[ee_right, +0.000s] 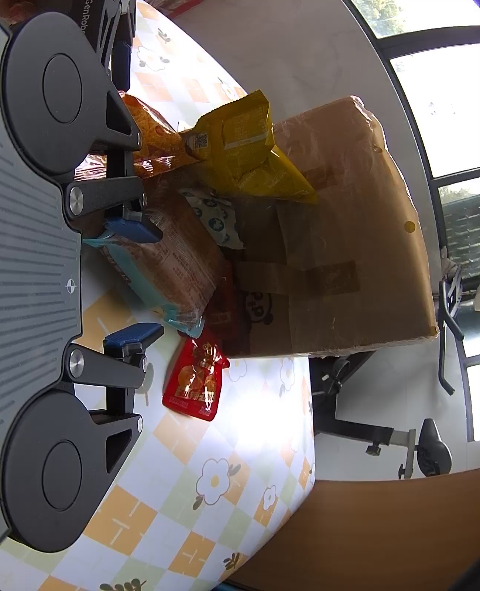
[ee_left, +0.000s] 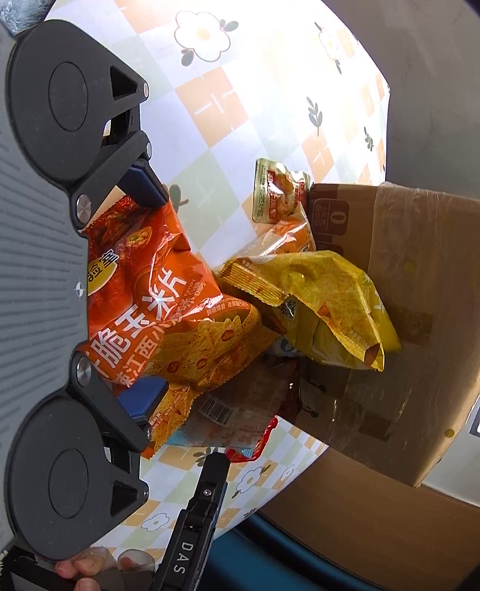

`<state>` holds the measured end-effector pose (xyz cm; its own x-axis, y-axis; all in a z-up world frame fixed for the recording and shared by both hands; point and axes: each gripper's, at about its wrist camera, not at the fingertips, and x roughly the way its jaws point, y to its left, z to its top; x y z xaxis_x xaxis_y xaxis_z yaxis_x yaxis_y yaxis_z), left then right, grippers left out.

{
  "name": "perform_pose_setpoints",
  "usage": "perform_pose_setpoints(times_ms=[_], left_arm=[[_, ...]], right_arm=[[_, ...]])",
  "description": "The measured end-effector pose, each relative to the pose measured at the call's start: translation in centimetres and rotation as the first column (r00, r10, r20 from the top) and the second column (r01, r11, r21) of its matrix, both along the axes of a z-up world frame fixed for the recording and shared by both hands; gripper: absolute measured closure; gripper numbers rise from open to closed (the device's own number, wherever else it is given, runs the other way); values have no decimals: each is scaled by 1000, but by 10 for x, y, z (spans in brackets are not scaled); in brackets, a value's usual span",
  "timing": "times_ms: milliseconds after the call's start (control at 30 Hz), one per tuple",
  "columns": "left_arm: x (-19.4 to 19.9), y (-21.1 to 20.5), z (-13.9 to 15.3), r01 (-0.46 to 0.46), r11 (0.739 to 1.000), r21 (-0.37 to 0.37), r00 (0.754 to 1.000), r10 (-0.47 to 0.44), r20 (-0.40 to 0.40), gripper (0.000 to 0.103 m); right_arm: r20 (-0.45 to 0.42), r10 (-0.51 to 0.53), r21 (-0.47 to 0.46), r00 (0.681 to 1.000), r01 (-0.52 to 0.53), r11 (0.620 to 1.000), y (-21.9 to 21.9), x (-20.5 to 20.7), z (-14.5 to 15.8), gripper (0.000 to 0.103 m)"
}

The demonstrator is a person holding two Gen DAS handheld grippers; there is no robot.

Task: Organize snacks
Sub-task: 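Lower the left gripper onto the orange corn chips bag, then close the left gripper on the orange corn chips bag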

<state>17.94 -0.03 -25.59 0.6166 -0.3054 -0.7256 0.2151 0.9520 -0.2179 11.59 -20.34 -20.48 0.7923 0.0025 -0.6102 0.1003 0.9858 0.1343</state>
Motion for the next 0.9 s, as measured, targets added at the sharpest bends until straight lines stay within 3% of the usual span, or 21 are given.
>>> perform_pose_setpoints(times_ms=[233, 467, 700, 767, 900], left_arm=[[0, 17, 4, -117, 993, -7, 993, 117, 29, 3], [3, 20, 6, -133, 991, 3, 990, 132, 56, 4], [10, 17, 7, -96, 995, 27, 992, 93, 85, 5], [13, 22, 12, -54, 999, -6, 995, 54, 88, 11], [8, 28, 29, 71, 997, -43, 983, -63, 171, 11]], right_arm=[[-3, -3, 4, 1000, 3, 1000, -2, 1, -2, 58], [-5, -3, 5, 1000, 3, 1000, -2, 2, -3, 58], [-7, -1, 4, 1000, 1, 1000, -1, 3, -3, 58], [-8, -4, 7, 1000, 4, 1000, -1, 3, -3, 58], [-8, -4, 9, 1000, 5, 1000, -1, 3, -4, 58]])
